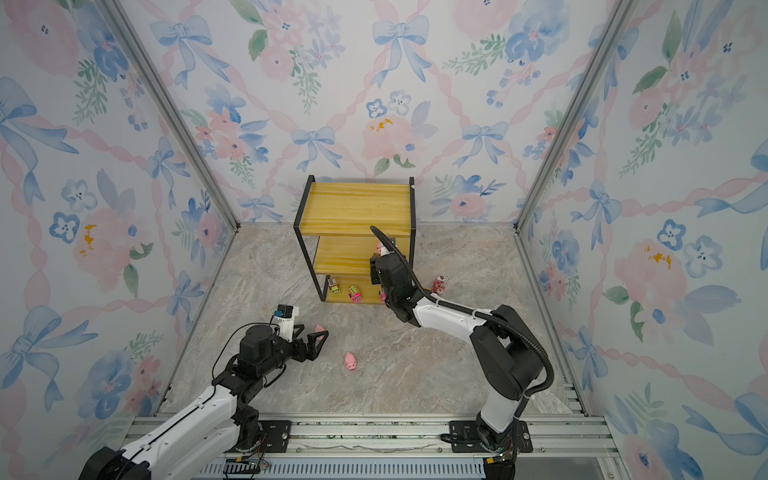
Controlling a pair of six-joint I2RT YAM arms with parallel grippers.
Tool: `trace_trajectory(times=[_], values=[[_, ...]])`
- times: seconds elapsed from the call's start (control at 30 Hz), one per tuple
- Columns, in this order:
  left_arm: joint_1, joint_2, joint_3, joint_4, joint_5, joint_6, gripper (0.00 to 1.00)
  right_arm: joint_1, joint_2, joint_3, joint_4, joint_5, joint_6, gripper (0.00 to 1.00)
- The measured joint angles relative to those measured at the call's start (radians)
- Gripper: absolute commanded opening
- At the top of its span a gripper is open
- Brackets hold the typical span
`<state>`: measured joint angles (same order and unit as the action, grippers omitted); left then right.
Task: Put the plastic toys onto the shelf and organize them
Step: 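Lower the pink pig onto the middle shelf board and open the right gripper, then withdraw the right gripper and move it above a pink pig on the floor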
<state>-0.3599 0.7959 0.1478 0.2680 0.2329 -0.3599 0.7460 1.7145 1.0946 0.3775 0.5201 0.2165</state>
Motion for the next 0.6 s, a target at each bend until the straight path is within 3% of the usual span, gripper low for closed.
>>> trace_trajectory(times=[0.33,0.6], values=[[-0.001,0.0,0.0,0.0,0.0,0.0,0.97,0.115,-0.164,-0.064,-0.113,0.101,-0.008,0.68],[-0.002,0.0,0.0,0.0,0.0,0.0,0.98,0.254,-0.402,-0.235,-0.312,0.254,0.036,0.7]])
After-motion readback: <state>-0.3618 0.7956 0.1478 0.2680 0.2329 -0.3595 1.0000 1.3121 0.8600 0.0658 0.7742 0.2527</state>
